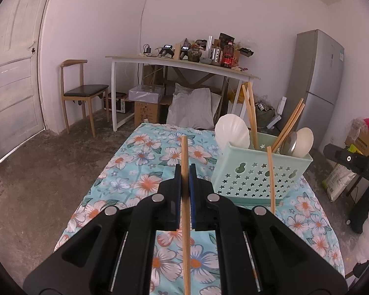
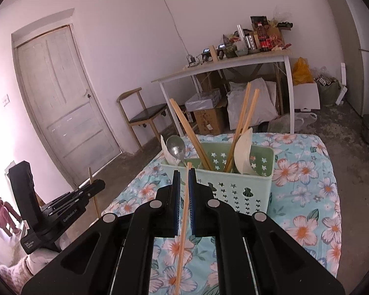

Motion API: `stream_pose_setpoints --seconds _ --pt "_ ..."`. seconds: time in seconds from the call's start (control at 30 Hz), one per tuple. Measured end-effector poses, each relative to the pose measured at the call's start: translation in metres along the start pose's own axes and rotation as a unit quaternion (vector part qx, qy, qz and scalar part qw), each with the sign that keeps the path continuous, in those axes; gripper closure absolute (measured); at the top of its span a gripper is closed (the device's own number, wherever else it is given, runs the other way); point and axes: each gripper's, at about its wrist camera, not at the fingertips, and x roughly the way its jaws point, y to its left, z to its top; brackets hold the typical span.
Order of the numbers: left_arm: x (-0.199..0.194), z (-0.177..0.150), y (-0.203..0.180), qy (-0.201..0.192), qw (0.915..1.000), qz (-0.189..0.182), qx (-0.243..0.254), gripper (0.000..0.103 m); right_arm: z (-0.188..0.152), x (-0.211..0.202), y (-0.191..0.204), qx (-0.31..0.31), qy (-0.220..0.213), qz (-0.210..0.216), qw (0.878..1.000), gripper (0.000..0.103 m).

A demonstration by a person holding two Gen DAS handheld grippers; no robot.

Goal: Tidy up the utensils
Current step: 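Carry both held chopsticks upright toward the mint-green caddy with both tools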

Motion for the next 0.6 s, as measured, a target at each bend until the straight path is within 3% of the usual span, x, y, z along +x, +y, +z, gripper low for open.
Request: stream_pose_setpoints --seconds 0.1,0.2,0.6 --pt "0.000 0.000 0.000 0.000 1.0000 0.000 0.000 0.098 -0.003 0.007 -0.003 0.007 0.014 -0.004 1.000 0.093" --pt "0.000 0.000 -0.001 0.000 1.0000 0.000 0.000 0.098 -0.005 0.015 -0.007 0.017 0.028 -0.007 0.999 0.083" --pt "0.003 -0.001 -0.001 0.003 1.0000 0.000 0.000 0.098 -0.009 0.034 -0.017 0.034 0.058 -0.014 0.998 0.081"
